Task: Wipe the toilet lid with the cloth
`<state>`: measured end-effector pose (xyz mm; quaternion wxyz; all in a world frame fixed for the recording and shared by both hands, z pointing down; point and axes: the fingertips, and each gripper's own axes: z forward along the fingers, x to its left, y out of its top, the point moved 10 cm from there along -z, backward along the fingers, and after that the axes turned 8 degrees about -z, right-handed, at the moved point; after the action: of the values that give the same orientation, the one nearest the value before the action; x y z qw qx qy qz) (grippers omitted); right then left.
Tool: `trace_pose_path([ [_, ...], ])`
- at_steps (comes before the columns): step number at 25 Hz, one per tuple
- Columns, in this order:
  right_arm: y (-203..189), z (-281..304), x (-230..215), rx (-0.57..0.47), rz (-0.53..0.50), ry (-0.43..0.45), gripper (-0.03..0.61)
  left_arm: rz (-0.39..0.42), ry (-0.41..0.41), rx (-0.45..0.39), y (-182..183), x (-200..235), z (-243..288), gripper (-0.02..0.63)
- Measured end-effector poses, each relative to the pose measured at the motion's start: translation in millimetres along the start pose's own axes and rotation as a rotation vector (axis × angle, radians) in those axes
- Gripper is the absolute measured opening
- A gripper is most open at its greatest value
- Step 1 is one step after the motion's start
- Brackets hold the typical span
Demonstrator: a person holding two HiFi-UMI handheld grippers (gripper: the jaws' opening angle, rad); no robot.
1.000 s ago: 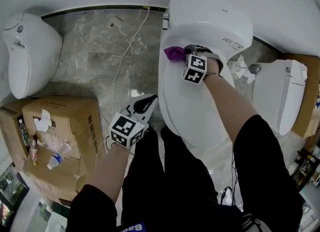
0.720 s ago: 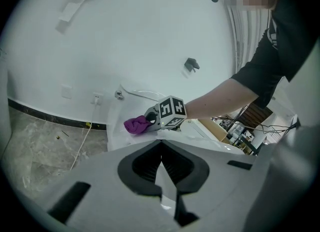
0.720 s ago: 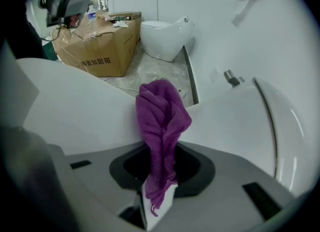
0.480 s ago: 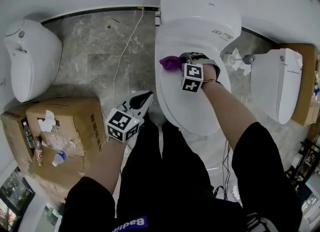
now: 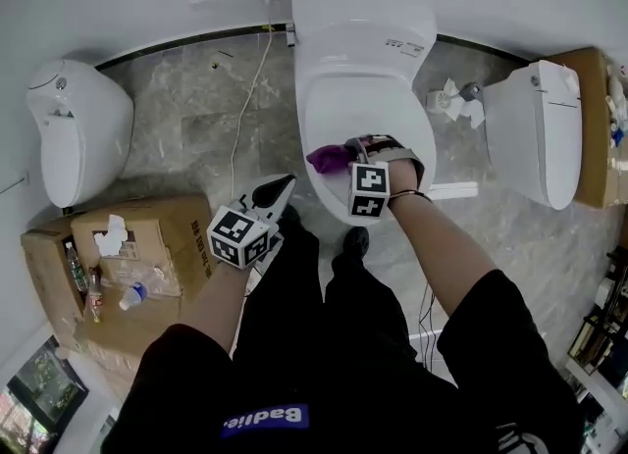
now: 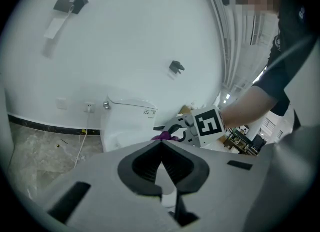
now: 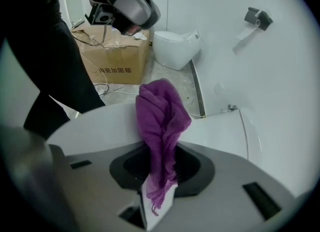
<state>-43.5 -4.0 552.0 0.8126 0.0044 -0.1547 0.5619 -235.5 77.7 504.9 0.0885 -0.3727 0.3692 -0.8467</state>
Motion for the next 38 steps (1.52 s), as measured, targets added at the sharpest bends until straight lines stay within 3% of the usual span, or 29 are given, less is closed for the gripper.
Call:
trace_pose_path([
  [11,-0.4,-81.0,99.0,-0.079,-0.05,-0.034,0.098,0.04,0.074,-0.048,-9.6,-104.5,-18.0,0.017],
  [18,-26.0,-117.9,124.4,-0.095,-0.057,-0.042,0.098,0.044,0.1,-0.112,-4.6,-159.0,-11.0,0.017],
  [24,-48.4,-105.7,76.5,-0.079,-0.019,-0.095,0.098,0.055,0.067,-0.118,7.1,-155.7,16.5,0.017],
  [38,-109.5,54.2,-104.1,0.044,0.065,-0.081,0.098,0.112,-0.063,-0.003,79.5,-35.5,104.6,0.017],
])
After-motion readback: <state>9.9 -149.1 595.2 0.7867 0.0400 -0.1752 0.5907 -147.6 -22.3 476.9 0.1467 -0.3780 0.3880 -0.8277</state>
